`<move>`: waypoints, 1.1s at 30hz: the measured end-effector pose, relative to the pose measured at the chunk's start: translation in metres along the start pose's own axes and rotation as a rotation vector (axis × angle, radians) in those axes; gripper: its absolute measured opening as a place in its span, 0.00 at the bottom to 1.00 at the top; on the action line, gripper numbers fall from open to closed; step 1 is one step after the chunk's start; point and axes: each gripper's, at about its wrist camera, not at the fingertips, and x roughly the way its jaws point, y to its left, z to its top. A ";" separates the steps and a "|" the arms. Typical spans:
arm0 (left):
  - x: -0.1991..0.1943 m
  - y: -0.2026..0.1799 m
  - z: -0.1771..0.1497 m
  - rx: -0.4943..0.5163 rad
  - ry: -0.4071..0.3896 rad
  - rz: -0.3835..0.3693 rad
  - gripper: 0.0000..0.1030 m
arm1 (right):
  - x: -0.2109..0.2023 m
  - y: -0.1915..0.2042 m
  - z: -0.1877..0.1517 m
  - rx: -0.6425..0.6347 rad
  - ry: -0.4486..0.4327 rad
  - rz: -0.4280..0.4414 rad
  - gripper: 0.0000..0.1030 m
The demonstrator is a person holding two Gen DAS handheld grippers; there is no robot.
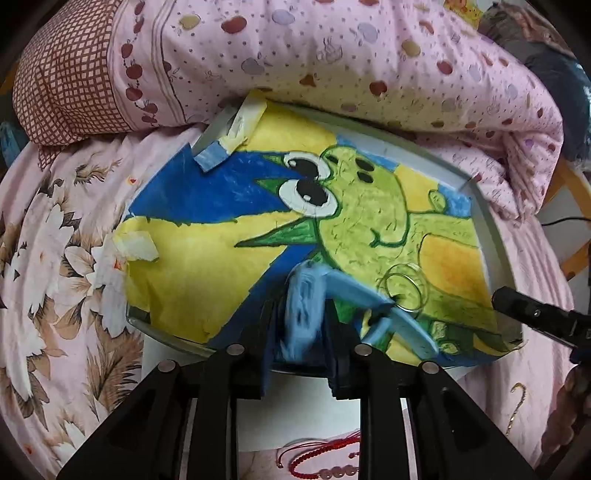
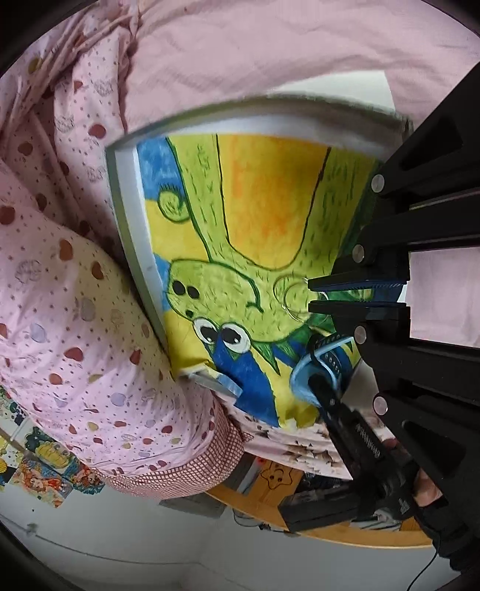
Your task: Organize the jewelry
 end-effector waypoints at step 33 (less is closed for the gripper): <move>-0.215 -0.049 -0.098 0.107 -0.444 -0.032 0.98 | -0.209 0.098 -0.145 -0.309 -0.569 -0.218 1.00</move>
